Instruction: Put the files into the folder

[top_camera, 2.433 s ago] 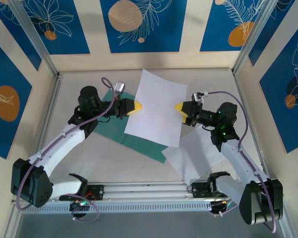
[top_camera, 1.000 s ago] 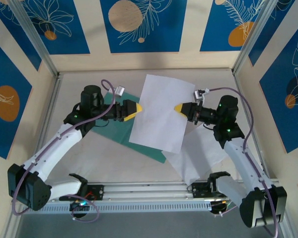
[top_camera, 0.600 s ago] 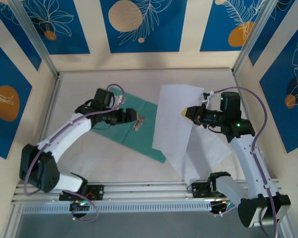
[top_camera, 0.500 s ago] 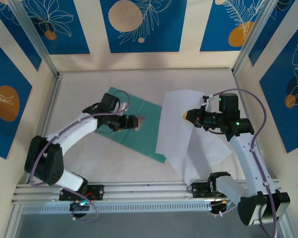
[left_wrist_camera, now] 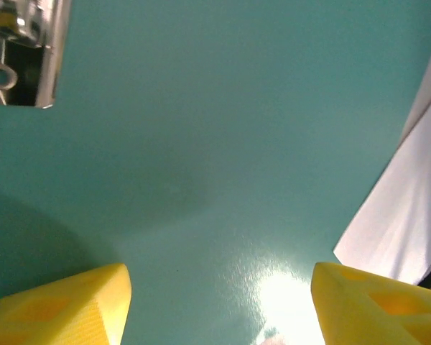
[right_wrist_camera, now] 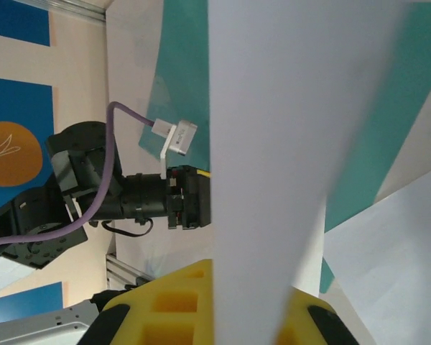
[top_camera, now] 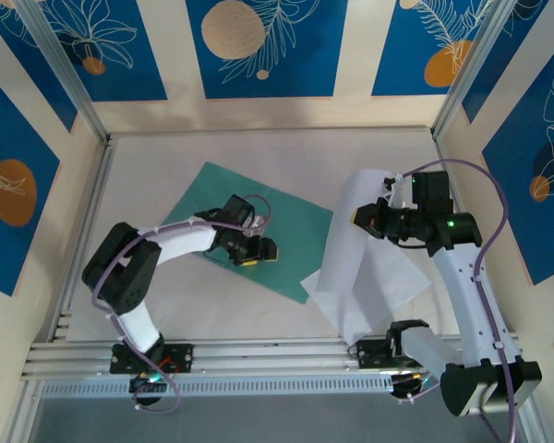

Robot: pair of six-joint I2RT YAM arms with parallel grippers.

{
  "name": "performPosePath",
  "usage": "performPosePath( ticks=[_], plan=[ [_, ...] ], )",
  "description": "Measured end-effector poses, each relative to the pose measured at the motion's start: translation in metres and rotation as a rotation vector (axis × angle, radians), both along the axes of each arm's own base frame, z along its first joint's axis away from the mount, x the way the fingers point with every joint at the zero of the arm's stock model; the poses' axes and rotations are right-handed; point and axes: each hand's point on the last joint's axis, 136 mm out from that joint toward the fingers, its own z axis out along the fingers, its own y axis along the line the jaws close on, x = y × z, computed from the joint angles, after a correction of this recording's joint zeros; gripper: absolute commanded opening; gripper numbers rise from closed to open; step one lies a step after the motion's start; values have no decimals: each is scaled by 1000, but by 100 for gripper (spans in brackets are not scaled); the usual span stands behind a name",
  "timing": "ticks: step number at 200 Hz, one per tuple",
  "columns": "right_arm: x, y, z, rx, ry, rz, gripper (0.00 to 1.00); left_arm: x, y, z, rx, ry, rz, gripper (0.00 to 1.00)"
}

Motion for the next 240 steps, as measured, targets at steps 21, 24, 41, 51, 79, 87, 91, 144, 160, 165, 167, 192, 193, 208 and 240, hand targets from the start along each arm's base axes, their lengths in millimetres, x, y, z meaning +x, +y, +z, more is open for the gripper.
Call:
performPosePath(
  ticks=[21,24,41,51,79,87,91,144,160,165,167,192,193,208,240],
  plan=[
    [-1,-1,-2,-14,7,0,0,4,-9,-5,-23,17,34,63],
    [-1,-1,-2,-15,8,2,0,5,-11,-4,-30,17,40,63],
    [0,-1,-2,-19,16,6,0,10,-20,-4,-57,13,62,61],
    [0,-1,-2,-23,17,11,0,13,-28,-5,-69,18,71,59],
    [2,-2,4,-33,-1,20,0,20,-56,-3,-107,8,66,56],
    [2,-2,6,-37,-9,23,0,21,-64,-2,-116,6,62,56],
    [2,-2,7,-39,-14,25,0,21,-68,-1,-120,6,60,56],
    [3,3,19,-30,-76,75,0,28,-77,20,-123,-35,55,60],
    [4,7,25,-10,-108,99,0,30,-67,38,-121,-63,61,63],
    [5,9,28,-3,-120,108,0,33,-62,46,-119,-82,66,64],
    [5,10,29,1,-126,112,0,33,-60,48,-119,-85,68,64],
    [9,28,42,39,-203,185,0,47,-16,86,-118,-179,136,68],
    [9,29,43,39,-205,187,0,47,-14,88,-119,-184,140,68],
    [10,46,47,54,-235,251,3,53,24,98,-103,-226,209,71],
    [20,94,45,51,-251,400,0,47,105,85,-13,-241,371,76]
  ],
)
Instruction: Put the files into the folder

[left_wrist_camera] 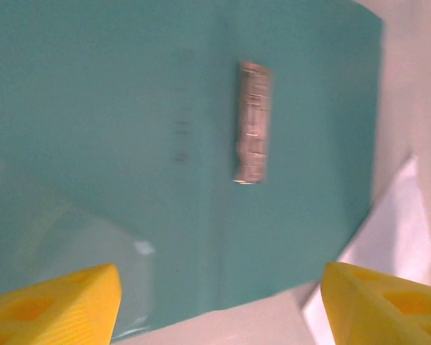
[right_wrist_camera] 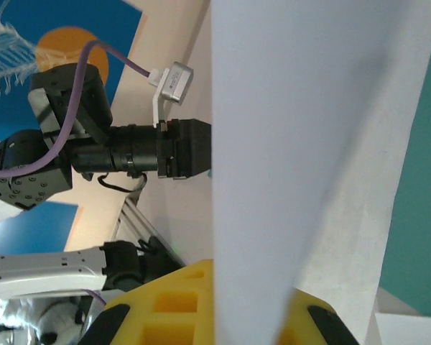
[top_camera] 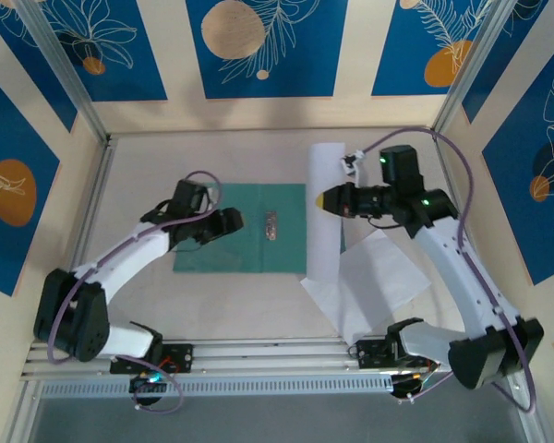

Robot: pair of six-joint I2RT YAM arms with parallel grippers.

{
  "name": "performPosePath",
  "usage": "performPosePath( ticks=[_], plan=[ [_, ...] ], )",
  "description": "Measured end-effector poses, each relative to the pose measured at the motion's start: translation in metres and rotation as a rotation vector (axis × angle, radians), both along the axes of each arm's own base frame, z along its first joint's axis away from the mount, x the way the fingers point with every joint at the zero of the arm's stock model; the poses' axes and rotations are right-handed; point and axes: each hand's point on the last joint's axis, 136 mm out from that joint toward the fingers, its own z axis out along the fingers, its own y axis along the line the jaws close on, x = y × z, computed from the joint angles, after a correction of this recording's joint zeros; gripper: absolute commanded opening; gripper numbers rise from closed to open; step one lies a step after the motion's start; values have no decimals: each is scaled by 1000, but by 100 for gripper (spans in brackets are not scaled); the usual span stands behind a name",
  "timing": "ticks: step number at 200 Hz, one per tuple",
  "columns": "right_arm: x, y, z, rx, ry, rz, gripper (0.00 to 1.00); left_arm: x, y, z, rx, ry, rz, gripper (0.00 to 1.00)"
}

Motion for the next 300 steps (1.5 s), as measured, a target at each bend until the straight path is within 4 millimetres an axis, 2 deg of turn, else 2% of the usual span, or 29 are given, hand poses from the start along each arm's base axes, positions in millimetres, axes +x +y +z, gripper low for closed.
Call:
performPosePath(
  ticks=[14,37,80,107,153,180,203,235,300],
  plan=[
    [7,23,1,-14,-21,58,0,-11,23,-13,30,25,49,77],
    [19,62,1,-50,-67,139,0,-29,40,-24,49,45,81,78],
    [41,126,-2,-151,-209,252,0,-39,55,-16,55,3,113,80],
    [58,147,-27,-265,-283,266,0,-41,61,-13,68,-16,117,80],
    [111,145,-96,-496,-312,193,0,-49,66,-17,93,-4,107,81],
    [130,142,-120,-582,-333,175,0,-53,67,-21,98,6,106,81],
    [139,141,-125,-617,-359,164,0,-56,68,-24,100,14,105,81],
    [145,139,-120,-635,-388,148,0,-59,69,-28,104,26,105,81],
    [146,138,-120,-653,-417,164,0,-60,69,-29,105,29,105,81]
  ],
)
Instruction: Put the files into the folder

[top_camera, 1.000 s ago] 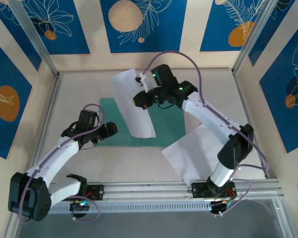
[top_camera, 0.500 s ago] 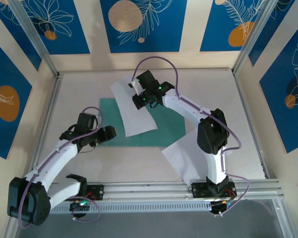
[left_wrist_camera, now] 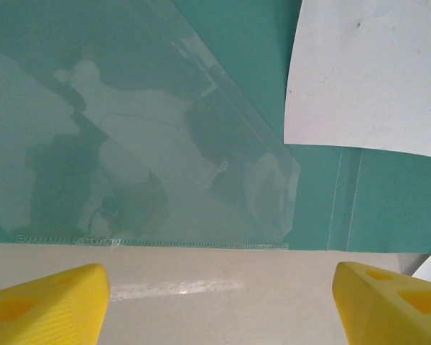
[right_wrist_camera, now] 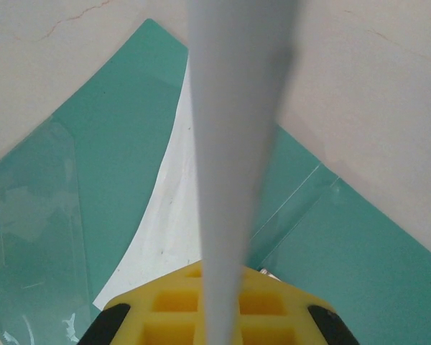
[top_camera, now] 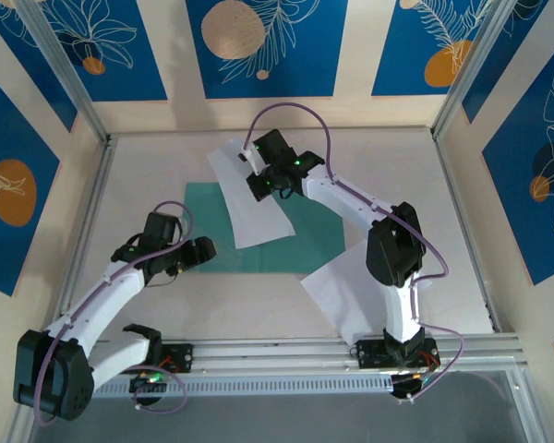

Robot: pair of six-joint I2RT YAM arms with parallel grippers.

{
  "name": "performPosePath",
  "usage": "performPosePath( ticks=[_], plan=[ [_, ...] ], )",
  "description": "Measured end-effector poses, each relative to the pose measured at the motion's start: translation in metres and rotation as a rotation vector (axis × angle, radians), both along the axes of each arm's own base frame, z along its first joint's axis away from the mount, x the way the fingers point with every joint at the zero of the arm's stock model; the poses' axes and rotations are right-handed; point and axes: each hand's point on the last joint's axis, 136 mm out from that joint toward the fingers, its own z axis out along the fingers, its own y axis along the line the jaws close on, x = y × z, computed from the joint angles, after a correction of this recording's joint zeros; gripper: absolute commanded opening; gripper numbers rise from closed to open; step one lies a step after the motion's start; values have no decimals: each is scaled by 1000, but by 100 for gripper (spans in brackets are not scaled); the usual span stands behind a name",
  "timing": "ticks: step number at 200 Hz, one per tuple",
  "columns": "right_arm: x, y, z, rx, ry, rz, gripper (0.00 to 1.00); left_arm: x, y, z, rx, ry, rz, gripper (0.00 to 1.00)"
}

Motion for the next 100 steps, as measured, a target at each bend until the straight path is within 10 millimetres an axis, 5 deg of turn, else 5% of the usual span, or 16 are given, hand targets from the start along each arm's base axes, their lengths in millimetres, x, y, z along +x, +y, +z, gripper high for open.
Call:
performPosePath(
  ticks=[100],
  plan=[
    [-6,10,5,50,5,54,0,-2,1,-3,3,9,0,82]
  ],
)
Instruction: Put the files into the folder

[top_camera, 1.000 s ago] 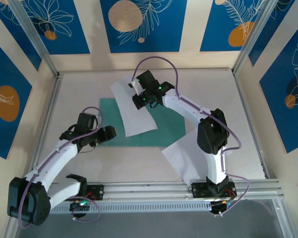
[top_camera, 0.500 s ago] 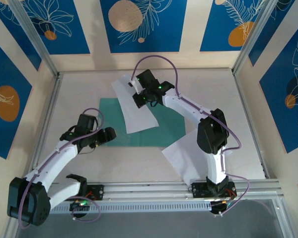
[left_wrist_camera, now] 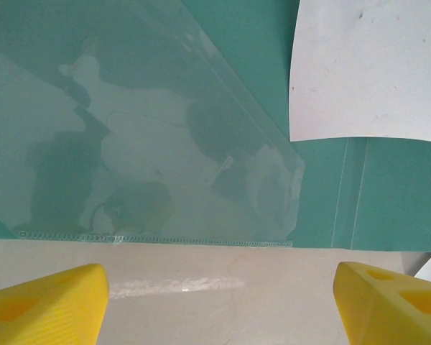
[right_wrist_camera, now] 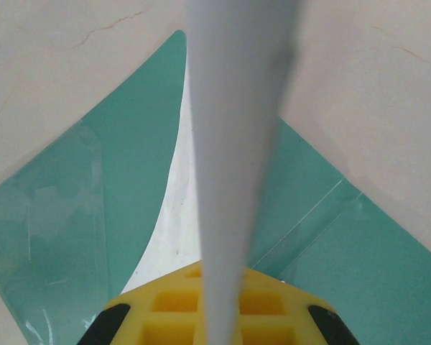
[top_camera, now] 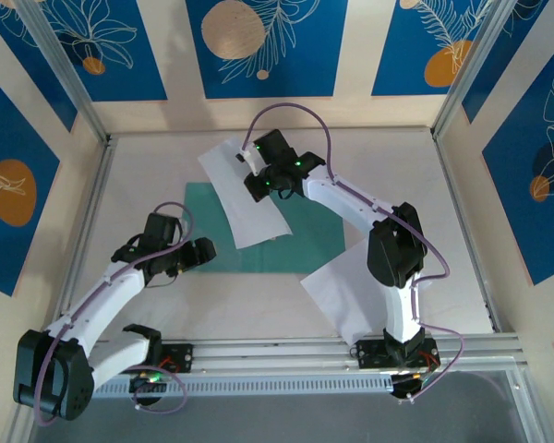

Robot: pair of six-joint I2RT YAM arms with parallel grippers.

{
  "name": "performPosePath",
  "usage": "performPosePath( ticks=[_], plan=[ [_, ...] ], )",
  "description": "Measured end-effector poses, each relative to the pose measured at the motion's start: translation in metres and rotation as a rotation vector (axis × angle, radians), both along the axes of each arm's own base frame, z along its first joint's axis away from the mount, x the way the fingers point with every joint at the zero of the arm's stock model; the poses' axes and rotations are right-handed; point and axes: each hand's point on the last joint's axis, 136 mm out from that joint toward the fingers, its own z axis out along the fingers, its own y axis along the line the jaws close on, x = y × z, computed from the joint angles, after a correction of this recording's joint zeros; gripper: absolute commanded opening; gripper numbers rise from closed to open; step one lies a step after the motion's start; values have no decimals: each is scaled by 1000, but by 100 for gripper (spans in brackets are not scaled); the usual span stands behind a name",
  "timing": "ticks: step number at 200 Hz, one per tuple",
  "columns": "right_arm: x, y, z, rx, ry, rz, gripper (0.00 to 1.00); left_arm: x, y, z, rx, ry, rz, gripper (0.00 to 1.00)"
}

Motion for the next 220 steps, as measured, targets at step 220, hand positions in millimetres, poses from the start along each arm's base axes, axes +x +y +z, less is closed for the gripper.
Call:
performPosePath(
  ticks=[220],
  plan=[
    [-17,1,-19,85,135,-50,0,-3,1,-5,3,13,1,83]
  ],
)
